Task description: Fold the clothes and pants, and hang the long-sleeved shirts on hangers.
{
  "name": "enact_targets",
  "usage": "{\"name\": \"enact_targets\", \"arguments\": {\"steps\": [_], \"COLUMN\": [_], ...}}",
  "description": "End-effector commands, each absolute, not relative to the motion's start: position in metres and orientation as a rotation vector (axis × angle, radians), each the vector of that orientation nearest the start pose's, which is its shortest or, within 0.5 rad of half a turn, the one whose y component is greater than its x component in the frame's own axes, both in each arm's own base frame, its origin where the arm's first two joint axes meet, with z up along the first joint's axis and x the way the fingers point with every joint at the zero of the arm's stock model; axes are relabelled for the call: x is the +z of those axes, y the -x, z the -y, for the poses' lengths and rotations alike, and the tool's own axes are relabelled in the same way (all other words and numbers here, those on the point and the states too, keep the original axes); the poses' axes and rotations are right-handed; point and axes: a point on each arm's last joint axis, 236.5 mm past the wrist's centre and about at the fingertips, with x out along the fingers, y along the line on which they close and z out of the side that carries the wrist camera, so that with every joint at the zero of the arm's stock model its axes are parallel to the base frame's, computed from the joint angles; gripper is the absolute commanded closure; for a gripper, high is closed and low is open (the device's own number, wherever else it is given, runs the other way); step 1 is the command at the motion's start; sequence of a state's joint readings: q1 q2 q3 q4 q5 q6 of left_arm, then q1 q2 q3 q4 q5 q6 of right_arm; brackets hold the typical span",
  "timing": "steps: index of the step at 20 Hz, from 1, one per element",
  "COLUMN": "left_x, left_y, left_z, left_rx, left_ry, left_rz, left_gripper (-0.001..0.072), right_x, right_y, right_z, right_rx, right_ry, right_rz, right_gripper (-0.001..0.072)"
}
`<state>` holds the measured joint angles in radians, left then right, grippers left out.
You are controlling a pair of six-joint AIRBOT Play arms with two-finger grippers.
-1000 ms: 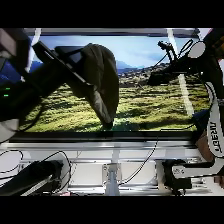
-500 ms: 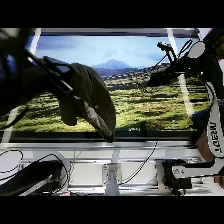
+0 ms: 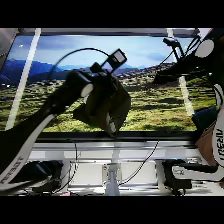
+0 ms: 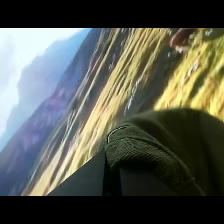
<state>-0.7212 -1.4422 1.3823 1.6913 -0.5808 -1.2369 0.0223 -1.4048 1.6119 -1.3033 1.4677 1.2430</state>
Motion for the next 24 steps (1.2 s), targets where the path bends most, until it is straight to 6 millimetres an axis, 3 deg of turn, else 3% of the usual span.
{"name": "enact_targets", "arguments": {"steps": [1, 2, 3, 4, 5, 6, 8, 10, 13, 15, 17, 20, 21, 23, 24], "left_x": [0.104, 0.113, 0.123, 0.13, 0.136, 0.14, 0.157, 0.185, 0.238, 0.258, 0.249, 0.197, 0.175, 0.139, 0.126], "left_y": [-0.437, -0.436, -0.433, -0.432, -0.431, -0.431, -0.431, -0.432, -0.434, -0.436, -0.439, -0.436, -0.433, -0.427, -0.424], "left_z": [0.422, 0.433, 0.442, 0.446, 0.447, 0.446, 0.439, 0.427, 0.398, 0.368, 0.334, 0.286, 0.273, 0.253, 0.248], "left_rx": [-0.819, -0.828, -0.834, -0.836, -0.836, -0.834, -0.82, -0.797, -0.744, -0.704, -0.655, -0.577, -0.555, -0.522, -0.512], "left_ry": [-0.582, -0.56, -0.539, -0.526, -0.518, -0.513, -0.493, -0.475, -0.341, -0.203, -0.134, -0.169, -0.192, -0.226, -0.237], "left_rz": [-0.193, -0.131, -0.075, -0.044, -0.026, -0.024, -0.006, 0.033, 0.062, -0.008, -0.16, -0.443, -0.537, -0.691, -0.744], "left_gripper": [0.0682, 0.0674, 0.0611, 0.0442, 0.0221, 0.0158, 0.0159, 0.0158, 0.017, 0.017, 0.017, 0.0169, 0.017, 0.017, 0.0169], "right_x": [0.136, 0.143, 0.147, 0.149, 0.148, 0.148, 0.147, 0.141, 0.119, 0.085, 0.04, -0.011, -0.022, -0.03, -0.032], "right_y": [-0.424, -0.427, -0.428, -0.427, -0.425, -0.423, -0.419, -0.415, -0.412, -0.405, -0.389, -0.373, -0.376, -0.385, -0.389], "right_z": [-0.024, -0.011, 0.001, 0.013, 0.026, 0.038, 0.059, 0.061, 0.024, 0.003, -0.026, -0.069, -0.079, -0.099, -0.108], "right_rx": [0.273, 0.23, 0.199, 0.172, 0.145, 0.121, 0.077, 0.083, 0.202, 0.275, 0.388, 0.475, 0.464, 0.431, 0.42], "right_ry": [0.128, 0.097, 0.078, 0.062, 0.046, 0.031, 0.0, -0.043, -0.134, -0.131, -0.095, -0.141, -0.166, -0.249, -0.289], "right_rz": [-1.085, -1.059, -1.044, -1.043, -1.047, -1.052, -1.058, -1.073, -1.106, -1.161, -1.223, -1.24, -1.219, -1.173, -1.171], "right_gripper": [0.0306, 0.0307, 0.0307, 0.0307, 0.0307, 0.0307, 0.0306, 0.0307, 0.0305, 0.0305, 0.0304, 0.0302, 0.0272, 0.011, 0.01]}}
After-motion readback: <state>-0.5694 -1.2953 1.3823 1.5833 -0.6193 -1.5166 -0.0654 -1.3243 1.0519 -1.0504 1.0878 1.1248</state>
